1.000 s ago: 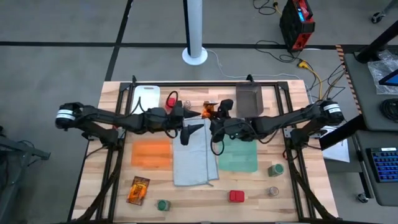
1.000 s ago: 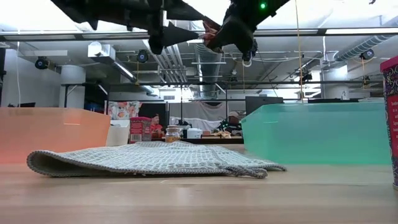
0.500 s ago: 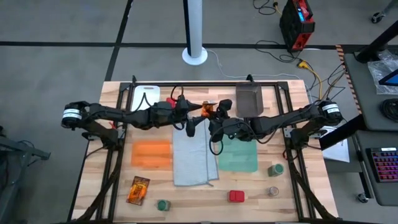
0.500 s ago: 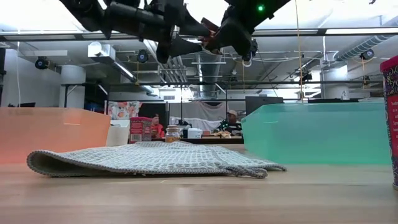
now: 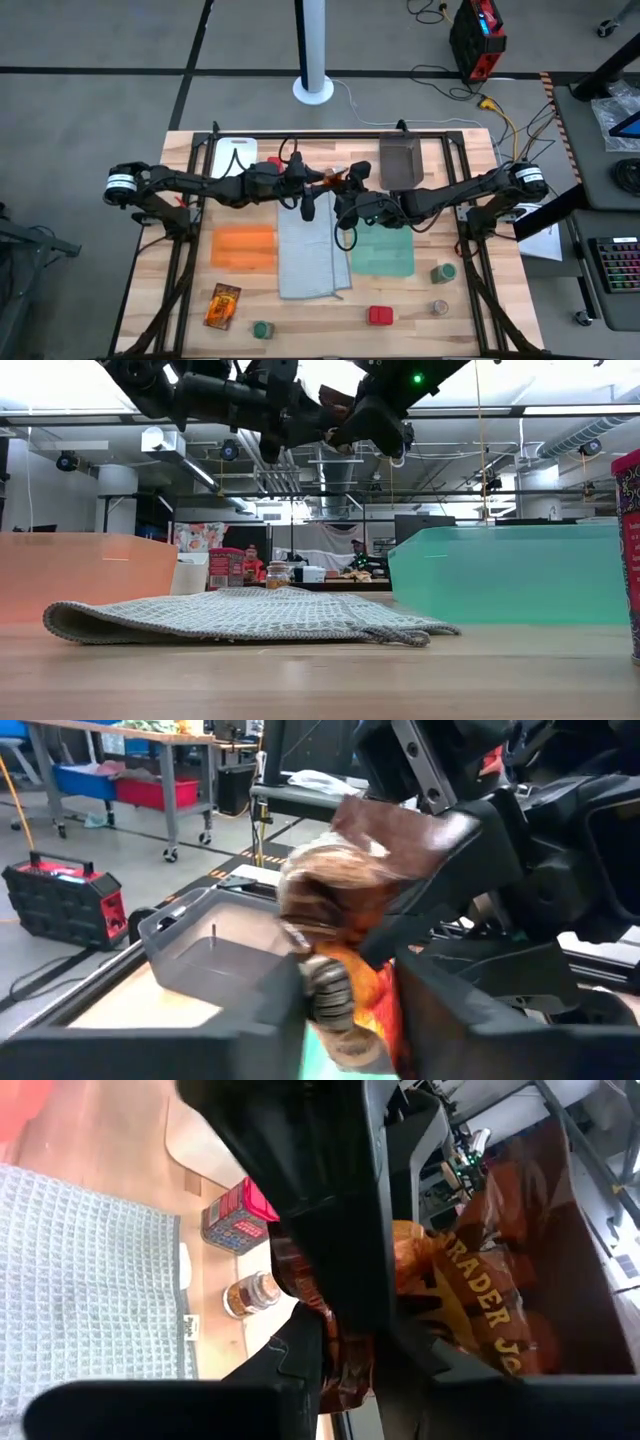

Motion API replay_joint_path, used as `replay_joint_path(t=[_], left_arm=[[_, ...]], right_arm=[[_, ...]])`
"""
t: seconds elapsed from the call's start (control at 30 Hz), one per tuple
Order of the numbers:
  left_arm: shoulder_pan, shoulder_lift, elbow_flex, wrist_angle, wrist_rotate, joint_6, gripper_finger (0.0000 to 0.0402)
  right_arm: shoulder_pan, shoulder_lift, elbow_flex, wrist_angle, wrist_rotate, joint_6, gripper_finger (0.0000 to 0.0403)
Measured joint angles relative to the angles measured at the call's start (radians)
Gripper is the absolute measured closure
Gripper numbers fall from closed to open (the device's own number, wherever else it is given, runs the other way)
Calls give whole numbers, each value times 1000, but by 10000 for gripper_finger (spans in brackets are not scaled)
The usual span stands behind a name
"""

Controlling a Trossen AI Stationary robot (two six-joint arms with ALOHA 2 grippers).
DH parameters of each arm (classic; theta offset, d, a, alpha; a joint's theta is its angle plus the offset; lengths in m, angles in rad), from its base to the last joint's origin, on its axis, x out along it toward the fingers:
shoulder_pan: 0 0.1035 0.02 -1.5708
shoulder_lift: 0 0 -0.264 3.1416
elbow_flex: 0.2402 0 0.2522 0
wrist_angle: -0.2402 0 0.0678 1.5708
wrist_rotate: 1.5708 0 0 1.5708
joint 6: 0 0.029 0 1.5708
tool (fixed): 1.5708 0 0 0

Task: Sort spices by type
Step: Put the top orange seasoning packet into the green bin

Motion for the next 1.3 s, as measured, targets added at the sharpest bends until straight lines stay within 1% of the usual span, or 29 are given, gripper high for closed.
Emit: replay_joint_path(t=[0.03,0.27,0.47,0.6,0.67,0.73,0.87,1.03,1.1,1.23,1.3], left_arm=[[0,0,0,0,0,6,330],[0,-2,-2,-6,-1,15,332],[3,-36,-4,-49,-46,37,364],[4,-80,-5,-80,-109,51,366],[4,-107,-4,-93,-145,63,366],[5,-128,-12,-114,-156,72,367],[4,-186,-19,-208,-151,96,368],[2,-218,-21,-396,-151,91,369],[-2,-217,-23,-402,-131,81,368],[-5,-187,-24,-380,-70,58,361],[-10,-169,-24,-347,-44,57,360]], right_arm=[[0,0,0,-1,0,5,339],[0,0,0,-10,-5,93,311],[1,-6,4,-57,-11,186,253],[5,-15,1,-142,0,251,212],[7,-19,1,-178,-3,276,196],[9,-37,0,-223,-4,306,184],[20,-82,1,-283,-9,351,166],[44,-183,1,-259,-19,325,152],[43,-224,2,-242,-90,314,148],[11,-275,1,-150,-324,313,141],[-6,-281,1,-112,-404,306,139]])
